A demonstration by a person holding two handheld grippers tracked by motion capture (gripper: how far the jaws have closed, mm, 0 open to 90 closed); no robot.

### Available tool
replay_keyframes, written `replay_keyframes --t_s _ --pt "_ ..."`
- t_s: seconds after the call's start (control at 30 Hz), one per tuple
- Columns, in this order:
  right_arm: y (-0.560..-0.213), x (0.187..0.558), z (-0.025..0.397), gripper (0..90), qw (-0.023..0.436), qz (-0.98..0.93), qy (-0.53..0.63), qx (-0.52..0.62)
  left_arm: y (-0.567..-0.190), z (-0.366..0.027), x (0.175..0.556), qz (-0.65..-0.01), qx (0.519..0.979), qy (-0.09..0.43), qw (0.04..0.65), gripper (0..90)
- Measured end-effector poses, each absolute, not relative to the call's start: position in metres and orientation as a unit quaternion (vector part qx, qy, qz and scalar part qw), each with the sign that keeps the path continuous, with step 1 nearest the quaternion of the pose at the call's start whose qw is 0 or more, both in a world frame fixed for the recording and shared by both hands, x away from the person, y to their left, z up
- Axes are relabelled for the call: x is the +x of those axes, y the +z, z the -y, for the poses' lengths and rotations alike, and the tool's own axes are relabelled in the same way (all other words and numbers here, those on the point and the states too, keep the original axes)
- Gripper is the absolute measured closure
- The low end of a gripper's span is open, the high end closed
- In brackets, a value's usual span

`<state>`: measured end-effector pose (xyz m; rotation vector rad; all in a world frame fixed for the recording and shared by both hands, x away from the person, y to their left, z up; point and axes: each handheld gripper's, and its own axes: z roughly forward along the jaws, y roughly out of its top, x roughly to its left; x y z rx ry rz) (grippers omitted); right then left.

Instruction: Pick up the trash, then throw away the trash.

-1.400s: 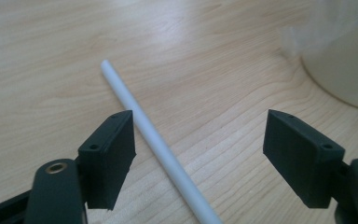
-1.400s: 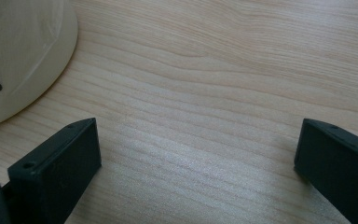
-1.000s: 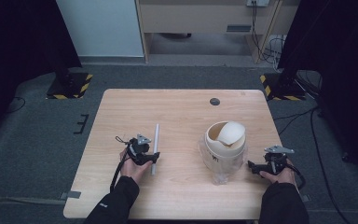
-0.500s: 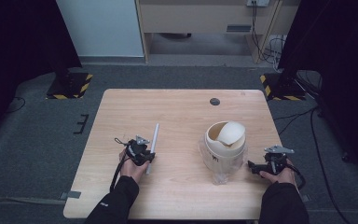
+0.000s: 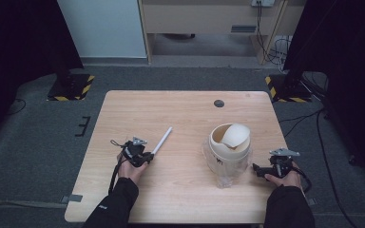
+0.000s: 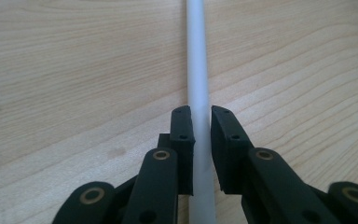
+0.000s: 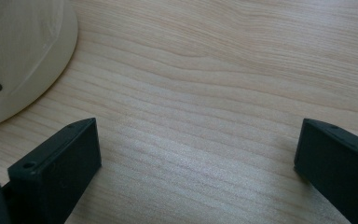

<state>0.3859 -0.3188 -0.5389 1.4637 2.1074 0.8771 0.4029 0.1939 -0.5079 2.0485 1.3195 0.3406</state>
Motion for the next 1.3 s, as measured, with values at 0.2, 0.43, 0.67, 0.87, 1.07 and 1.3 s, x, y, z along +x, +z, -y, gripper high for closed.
replay_keyframes --t_s 0.2,0.43,0.67,0.87,1.07,1.3 --pt "-0.539 0.386 0.319 0.8 0.213 -0.759 0.316 0.527 -0.49 -0.204 0.395 -0.499 0.772 0.136 0.37 78.8" --pt "-0.539 0.386 0.319 4.0 0.215 -0.76 0.32 0.524 -0.469 -0.213 0.383 -0.48 0.76 0.158 0.408 78.8" --pt "-0.534 0.387 0.318 17.0 0.211 -0.762 0.319 0.523 -0.451 -0.22 0.371 -0.468 0.743 0.169 0.447 78.8" --pt "-0.523 0.387 0.318 20.1 0.227 -0.741 0.338 0.534 -0.433 -0.226 0.366 -0.461 0.723 0.193 0.477 78.8" --pt "-0.51 0.386 0.321 21.3 0.255 -0.71 0.366 0.545 -0.415 -0.233 0.359 -0.45 0.7 0.217 0.51 78.8" --pt "-0.492 0.385 0.321 21.1 0.284 -0.683 0.395 0.544 -0.394 -0.243 0.352 -0.442 0.675 0.239 0.54 78.7"
